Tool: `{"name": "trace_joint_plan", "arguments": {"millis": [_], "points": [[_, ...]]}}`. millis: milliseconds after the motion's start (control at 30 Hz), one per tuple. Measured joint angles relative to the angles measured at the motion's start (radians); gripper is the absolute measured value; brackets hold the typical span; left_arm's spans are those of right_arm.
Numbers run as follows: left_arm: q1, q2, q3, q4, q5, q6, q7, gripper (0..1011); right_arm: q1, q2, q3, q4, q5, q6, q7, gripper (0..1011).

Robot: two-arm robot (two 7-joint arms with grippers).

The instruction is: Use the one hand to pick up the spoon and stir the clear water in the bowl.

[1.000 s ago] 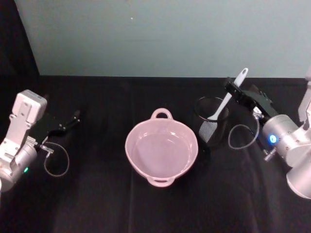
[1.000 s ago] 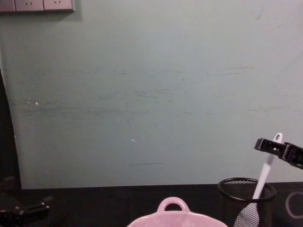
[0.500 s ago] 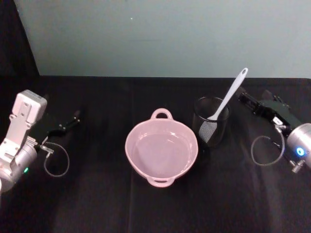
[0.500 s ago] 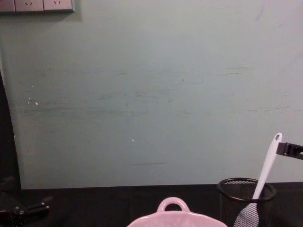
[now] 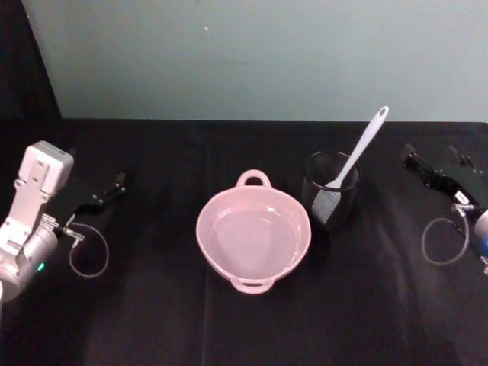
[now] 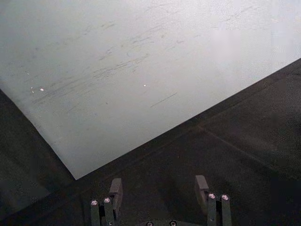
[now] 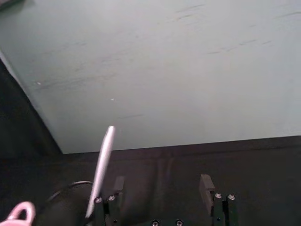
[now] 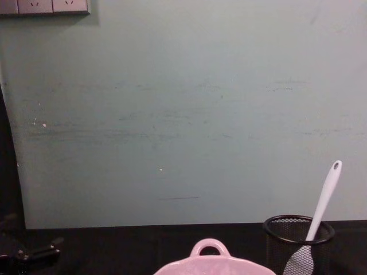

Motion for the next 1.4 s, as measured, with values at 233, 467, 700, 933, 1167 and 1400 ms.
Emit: {"name": "trace_joint_plan", "arguments": {"millis": [233,467,700,933,1167,1400], "points": [[0.000,0.000,0.000,0.000,0.000,0.000,0.000,1011,0.038,-0.017,-0.011,0.113,-0.056,-0.111,0.046,1002],[0.000,0.000,0.000,0.000,0.000,0.000,0.000,1011,0.058,-0.038,-0.019,0.172,-0.107,-0.168,0.056,1002],[0.000,0.000,0.000,0.000,0.000,0.000,0.000,1011,0.061,-0.051,-0.020,0.188,-0.128,-0.183,0.058,1002],[0.000,0.000,0.000,0.000,0.000,0.000,0.000,1011,0.061,-0.049,-0.020,0.187,-0.127,-0.183,0.059,1002],[0.000,0.000,0.000,0.000,0.000,0.000,0.000,1011,0.061,-0.048,-0.020,0.186,-0.126,-0.183,0.059,1002],[0.000,0.000,0.000,0.000,0.000,0.000,0.000,1011,0.061,-0.048,-0.020,0.185,-0.125,-0.183,0.058,1002]]}}
